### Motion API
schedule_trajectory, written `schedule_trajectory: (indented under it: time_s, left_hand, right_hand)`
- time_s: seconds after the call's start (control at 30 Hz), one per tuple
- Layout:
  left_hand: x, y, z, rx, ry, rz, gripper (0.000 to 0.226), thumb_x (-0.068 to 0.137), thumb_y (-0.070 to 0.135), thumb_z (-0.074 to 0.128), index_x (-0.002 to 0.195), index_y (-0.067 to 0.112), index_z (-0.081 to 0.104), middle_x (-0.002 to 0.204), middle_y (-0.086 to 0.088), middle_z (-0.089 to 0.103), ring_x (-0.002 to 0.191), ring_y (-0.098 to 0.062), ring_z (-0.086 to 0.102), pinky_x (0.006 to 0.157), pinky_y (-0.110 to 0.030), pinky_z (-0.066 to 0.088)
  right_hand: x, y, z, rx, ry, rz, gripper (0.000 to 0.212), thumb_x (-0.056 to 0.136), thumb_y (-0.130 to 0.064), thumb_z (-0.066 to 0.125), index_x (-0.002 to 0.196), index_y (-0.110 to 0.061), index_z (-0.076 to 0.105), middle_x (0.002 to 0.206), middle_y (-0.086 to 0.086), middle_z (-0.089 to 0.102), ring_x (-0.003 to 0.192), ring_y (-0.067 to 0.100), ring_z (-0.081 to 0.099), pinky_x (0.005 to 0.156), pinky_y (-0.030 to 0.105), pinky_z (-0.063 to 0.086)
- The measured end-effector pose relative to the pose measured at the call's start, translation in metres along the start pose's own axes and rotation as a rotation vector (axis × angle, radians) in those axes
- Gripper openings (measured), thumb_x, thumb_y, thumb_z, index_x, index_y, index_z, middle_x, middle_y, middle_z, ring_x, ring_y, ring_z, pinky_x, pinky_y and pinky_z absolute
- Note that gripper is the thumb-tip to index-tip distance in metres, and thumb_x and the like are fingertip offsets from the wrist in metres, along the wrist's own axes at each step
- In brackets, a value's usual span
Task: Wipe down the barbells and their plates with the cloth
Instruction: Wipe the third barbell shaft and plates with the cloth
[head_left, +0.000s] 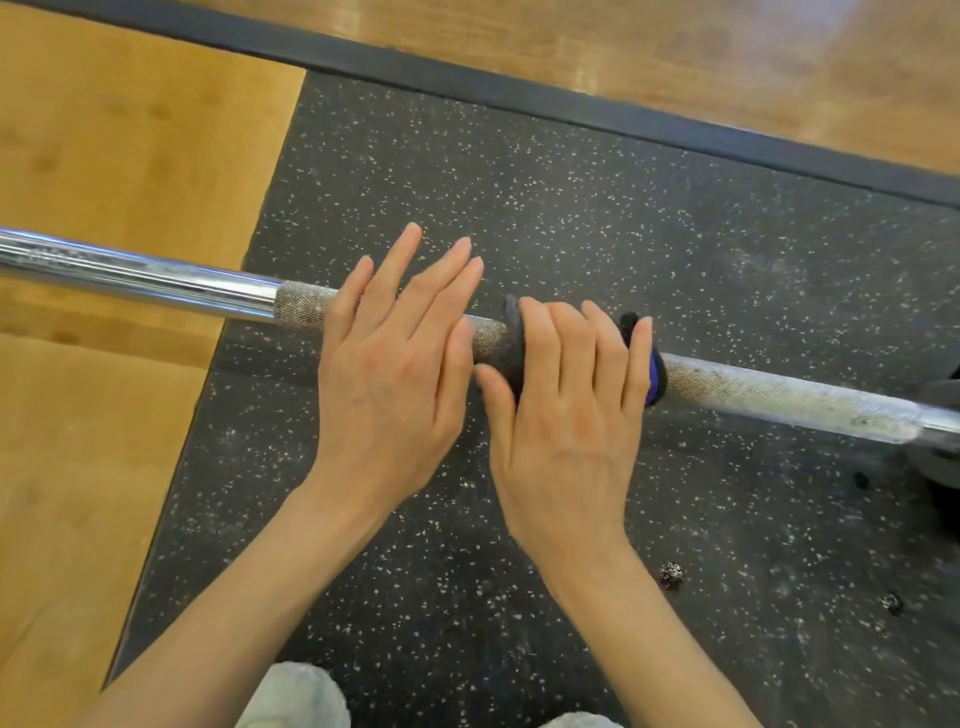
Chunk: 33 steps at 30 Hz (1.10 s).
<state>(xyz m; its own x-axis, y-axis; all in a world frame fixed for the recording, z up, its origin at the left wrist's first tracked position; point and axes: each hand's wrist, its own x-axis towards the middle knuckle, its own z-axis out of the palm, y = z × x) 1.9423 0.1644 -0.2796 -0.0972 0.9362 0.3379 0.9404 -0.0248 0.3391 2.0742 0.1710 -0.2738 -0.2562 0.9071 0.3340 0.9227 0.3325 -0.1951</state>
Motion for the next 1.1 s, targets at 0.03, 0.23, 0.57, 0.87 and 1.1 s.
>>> schedule_trajectory:
  time_s: [0.03, 0.23, 0.57, 0.87, 1.1]
  left_hand:
    - [-0.001, 0.001, 0.000, 0.003, 0.000, -0.001, 0.049, 0.109, 0.026, 0.022, 0.145, 0.012, 0.052, 0.153, 0.002, 0.047, 0.151, -0.023, 0.028, 0.123, -0.039, 0.015]
    - [-0.010, 0.003, -0.003, -0.003, 0.005, 0.001, 0.045, 0.109, 0.023, 0.027, 0.146, 0.012, 0.051, 0.154, 0.003, 0.046, 0.151, -0.022, 0.028, 0.123, -0.037, 0.013]
    - [-0.028, 0.007, -0.008, 0.005, 0.007, -0.017, 0.046, 0.108, 0.022, 0.027, 0.146, 0.013, 0.050, 0.154, 0.003, 0.045, 0.151, -0.021, 0.029, 0.123, -0.036, 0.013]
    - [-0.038, 0.010, -0.012, 0.026, -0.007, -0.022, 0.047, 0.109, 0.024, 0.024, 0.148, 0.014, 0.049, 0.156, 0.004, 0.043, 0.151, -0.018, 0.028, 0.123, -0.034, 0.011]
    - [-0.044, 0.012, -0.016, 0.039, -0.016, -0.023, 0.047, 0.108, 0.024, 0.025, 0.148, 0.015, 0.048, 0.156, 0.005, 0.044, 0.150, -0.017, 0.028, 0.124, -0.035, 0.013]
  right_hand:
    - [-0.001, -0.002, 0.003, 0.013, 0.040, -0.007, 0.044, 0.109, -0.039, 0.032, 0.116, -0.010, 0.064, 0.108, 0.008, 0.063, 0.107, 0.031, 0.057, 0.116, 0.048, 0.031]
    - [0.053, -0.002, -0.006, -0.126, -0.226, -0.029, 0.049, 0.101, -0.024, -0.003, 0.072, -0.019, 0.036, 0.064, -0.001, 0.045, 0.055, 0.024, 0.028, 0.052, 0.032, 0.013]
    - [0.032, -0.006, -0.009, -0.086, -0.143, 0.005, 0.049, 0.106, -0.031, 0.031, 0.061, -0.020, 0.045, 0.060, 0.002, 0.048, 0.057, 0.028, 0.046, 0.058, 0.034, 0.031]
    - [-0.001, -0.006, -0.013, 0.024, -0.085, -0.030, 0.041, 0.108, -0.033, 0.035, 0.080, -0.017, 0.061, 0.076, 0.004, 0.061, 0.072, 0.025, 0.050, 0.077, 0.038, 0.041]
    - [-0.028, -0.003, -0.008, 0.052, -0.012, -0.099, 0.038, 0.109, -0.030, 0.035, 0.113, -0.013, 0.069, 0.105, 0.006, 0.068, 0.102, 0.029, 0.063, 0.100, 0.043, 0.042]
